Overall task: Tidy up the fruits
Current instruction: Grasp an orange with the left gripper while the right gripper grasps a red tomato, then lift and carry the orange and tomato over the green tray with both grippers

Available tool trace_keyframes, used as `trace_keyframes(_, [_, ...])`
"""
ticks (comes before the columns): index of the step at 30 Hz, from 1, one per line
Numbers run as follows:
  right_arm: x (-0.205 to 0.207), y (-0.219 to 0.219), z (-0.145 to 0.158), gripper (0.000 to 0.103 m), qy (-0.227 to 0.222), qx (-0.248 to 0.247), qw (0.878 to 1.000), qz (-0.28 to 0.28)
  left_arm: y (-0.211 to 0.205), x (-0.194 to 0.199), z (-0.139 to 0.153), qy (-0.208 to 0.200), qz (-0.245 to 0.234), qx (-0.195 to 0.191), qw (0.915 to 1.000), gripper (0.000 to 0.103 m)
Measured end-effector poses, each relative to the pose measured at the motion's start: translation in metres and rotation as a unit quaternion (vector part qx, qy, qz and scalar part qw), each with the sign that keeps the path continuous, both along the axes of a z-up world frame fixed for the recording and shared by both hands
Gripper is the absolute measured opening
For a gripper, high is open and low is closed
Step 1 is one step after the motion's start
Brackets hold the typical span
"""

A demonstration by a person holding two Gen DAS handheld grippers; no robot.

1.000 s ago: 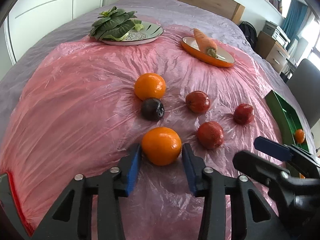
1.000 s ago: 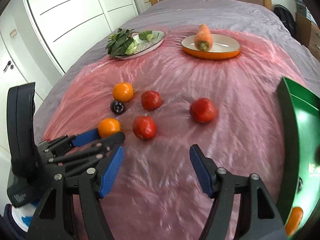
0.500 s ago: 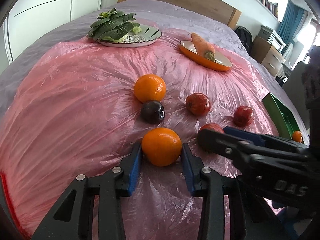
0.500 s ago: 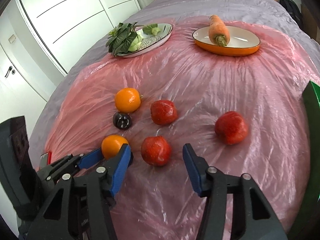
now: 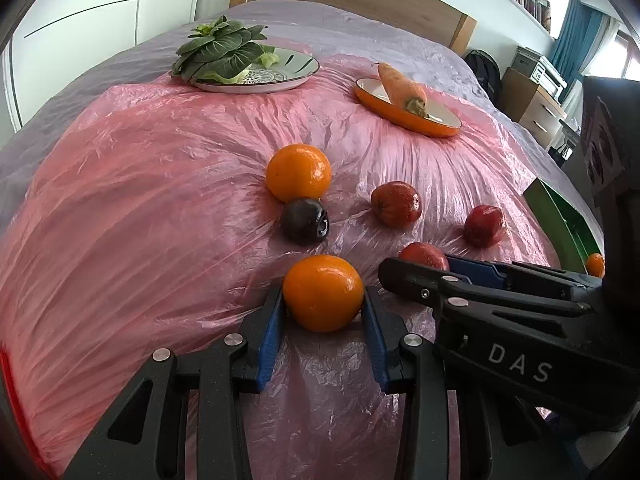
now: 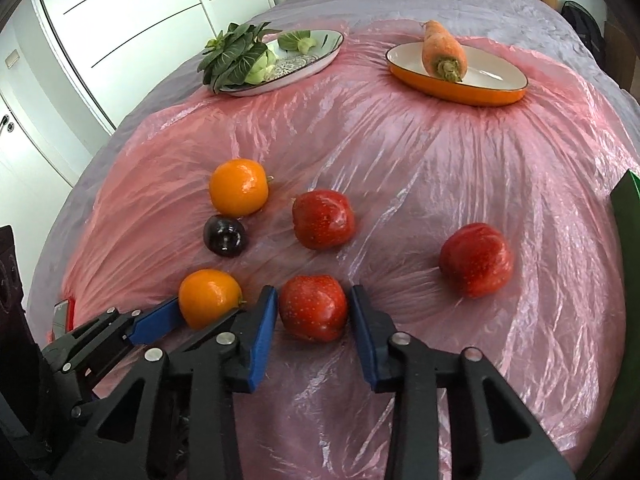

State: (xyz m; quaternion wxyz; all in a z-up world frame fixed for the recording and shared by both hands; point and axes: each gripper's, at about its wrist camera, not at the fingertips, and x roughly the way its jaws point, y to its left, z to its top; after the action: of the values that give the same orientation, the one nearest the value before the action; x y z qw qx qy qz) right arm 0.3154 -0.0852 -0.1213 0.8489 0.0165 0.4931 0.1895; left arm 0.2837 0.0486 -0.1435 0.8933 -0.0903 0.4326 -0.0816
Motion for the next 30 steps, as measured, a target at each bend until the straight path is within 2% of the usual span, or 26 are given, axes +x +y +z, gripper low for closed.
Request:
trace_keyframes(5, [0.005,-0.006,-0.006,0.063,0.014,0.017,1.000,-0.002,0.000,-0.001,0.001,-0.004,0.000,0.000,1.0000,0.033])
trace_keyframes(6, [0.004,-0.006,-0.005,0.053,0.010,0.016,1.000,-0.003,0.000,-0.001,0.001,-0.004,-0.001,0.001,1.0000,0.033])
trace_keyframes(10, [0.000,-0.005,-0.002,0.054,-0.003,0.010,1.000,-0.003,-0.001,-0.002,0.002,-0.007,-0.001,0.005,1.0000,0.033])
trace_keyframes(20, [-0.008,-0.019,0.009,0.054,-0.012,0.056,0.998,-0.011,0.002,-0.005,0.007,-0.014,0.003,-0.003,0.9999,0.033])
trace_keyframes(30, [-0.018,-0.030,0.025,0.054,-0.024,0.067,0.997,-0.021,0.002,-0.012,0.017,-0.024,0.008,-0.010,0.9996,0.033])
